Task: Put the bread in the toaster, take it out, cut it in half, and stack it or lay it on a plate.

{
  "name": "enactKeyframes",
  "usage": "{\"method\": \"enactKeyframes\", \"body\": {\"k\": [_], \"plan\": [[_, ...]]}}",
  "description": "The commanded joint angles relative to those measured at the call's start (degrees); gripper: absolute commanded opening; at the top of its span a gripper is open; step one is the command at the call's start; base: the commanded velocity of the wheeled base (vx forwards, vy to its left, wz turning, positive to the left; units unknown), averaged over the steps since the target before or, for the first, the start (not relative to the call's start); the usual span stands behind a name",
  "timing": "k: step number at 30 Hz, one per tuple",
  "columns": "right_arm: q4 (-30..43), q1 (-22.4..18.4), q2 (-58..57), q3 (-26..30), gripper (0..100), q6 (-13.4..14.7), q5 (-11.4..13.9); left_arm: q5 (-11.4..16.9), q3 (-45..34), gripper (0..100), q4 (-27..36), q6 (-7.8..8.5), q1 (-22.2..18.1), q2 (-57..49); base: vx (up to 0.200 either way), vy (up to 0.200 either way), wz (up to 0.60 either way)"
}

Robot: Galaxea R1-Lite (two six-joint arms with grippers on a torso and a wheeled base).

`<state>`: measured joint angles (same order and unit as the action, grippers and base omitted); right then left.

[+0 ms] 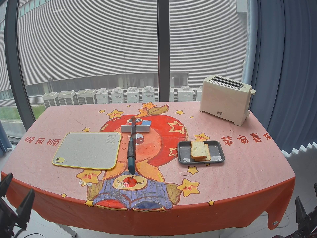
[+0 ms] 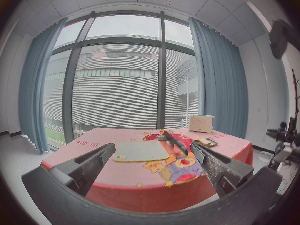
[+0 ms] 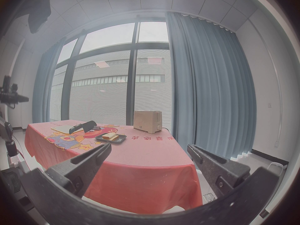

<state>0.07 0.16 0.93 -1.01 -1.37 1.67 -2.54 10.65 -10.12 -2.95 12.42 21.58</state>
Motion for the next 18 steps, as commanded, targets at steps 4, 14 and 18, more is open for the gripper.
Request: {"method": "enactKeyframes", "body": {"k": [4, 14, 18], "plan": [[0.0, 0.0, -0.9, 1.0, 100, 0.0, 0.1, -9.0, -10.5, 100, 8.2, 1.72, -0.9, -16.5, 0.000, 0.000, 0.00], [0.0, 0.0, -0.9, 1.0, 100, 0.0, 0.1, 1.8, -10.7, 100, 9.6, 1.98, -7.7, -16.9, 0.000, 0.000, 0.00], [0.0, -0.1, -0.9, 1.0, 100, -0.3, 0.0, 3.2, -10.3, 100, 11.5, 2.95, -9.9, -18.1, 0.000, 0.000, 0.00]]}}
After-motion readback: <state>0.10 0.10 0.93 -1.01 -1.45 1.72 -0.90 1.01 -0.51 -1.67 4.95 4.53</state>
